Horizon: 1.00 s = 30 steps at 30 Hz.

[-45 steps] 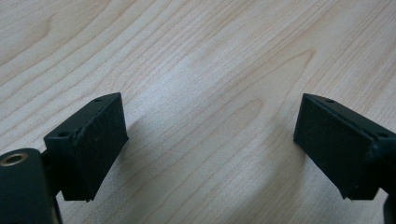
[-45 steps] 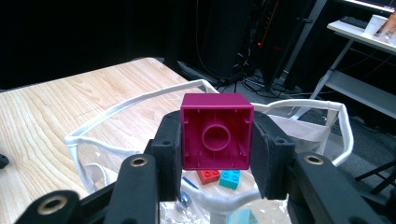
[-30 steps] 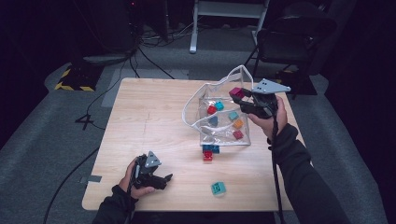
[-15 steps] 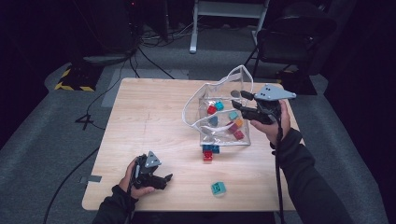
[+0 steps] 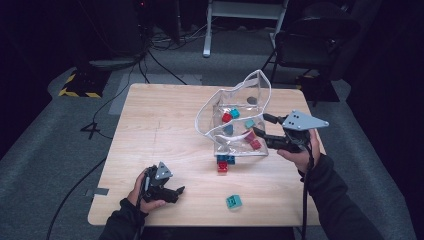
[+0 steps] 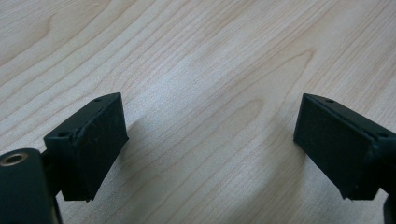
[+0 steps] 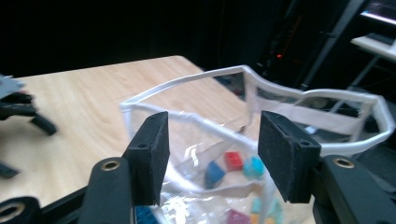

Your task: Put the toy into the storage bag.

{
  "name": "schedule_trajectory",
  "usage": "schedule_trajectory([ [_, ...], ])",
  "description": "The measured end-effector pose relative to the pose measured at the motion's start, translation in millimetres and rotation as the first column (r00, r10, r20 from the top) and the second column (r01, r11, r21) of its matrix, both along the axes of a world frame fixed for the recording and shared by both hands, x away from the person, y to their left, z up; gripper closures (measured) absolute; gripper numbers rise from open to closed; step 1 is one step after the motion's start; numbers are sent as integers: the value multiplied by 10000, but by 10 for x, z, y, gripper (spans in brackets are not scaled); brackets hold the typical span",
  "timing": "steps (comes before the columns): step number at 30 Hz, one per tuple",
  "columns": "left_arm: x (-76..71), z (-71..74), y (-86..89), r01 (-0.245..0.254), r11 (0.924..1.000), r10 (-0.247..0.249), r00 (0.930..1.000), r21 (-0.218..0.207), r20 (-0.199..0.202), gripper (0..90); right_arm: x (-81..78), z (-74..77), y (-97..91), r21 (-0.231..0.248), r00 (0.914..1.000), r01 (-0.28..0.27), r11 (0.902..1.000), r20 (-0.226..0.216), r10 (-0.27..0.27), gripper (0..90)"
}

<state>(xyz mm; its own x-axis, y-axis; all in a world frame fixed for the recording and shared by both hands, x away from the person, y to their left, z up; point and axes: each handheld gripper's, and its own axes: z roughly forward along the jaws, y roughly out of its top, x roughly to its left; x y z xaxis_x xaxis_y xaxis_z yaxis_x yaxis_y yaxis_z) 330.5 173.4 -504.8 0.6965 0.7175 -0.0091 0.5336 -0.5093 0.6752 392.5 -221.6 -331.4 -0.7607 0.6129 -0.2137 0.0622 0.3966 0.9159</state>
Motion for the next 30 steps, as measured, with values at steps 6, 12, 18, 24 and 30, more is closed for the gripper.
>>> schedule_trajectory([
  [6,0,0,0,-5,10000,5,10000,-3,3,98,-148,-232,-6,-239,9973,-669,9975,-323,662,451],
  [12,0,0,0,-2,10000,2,10000,1,0,98,-239,-518,54,-862,9926,-1087,9903,-637,1034,450],
  [18,0,0,0,1,10000,-1,10000,2,-1,98,-285,-746,128,-1041,9835,-1599,9816,-1026,1493,450],
  [24,0,0,0,0,10000,0,10000,2,-1,98,-255,-965,276,-1201,9721,-1948,9735,-1561,1752,443],
  [30,0,0,0,0,10000,0,10000,2,-2,98,-183,-1172,444,-1463,9595,-2174,9651,-2134,1838,418],
])
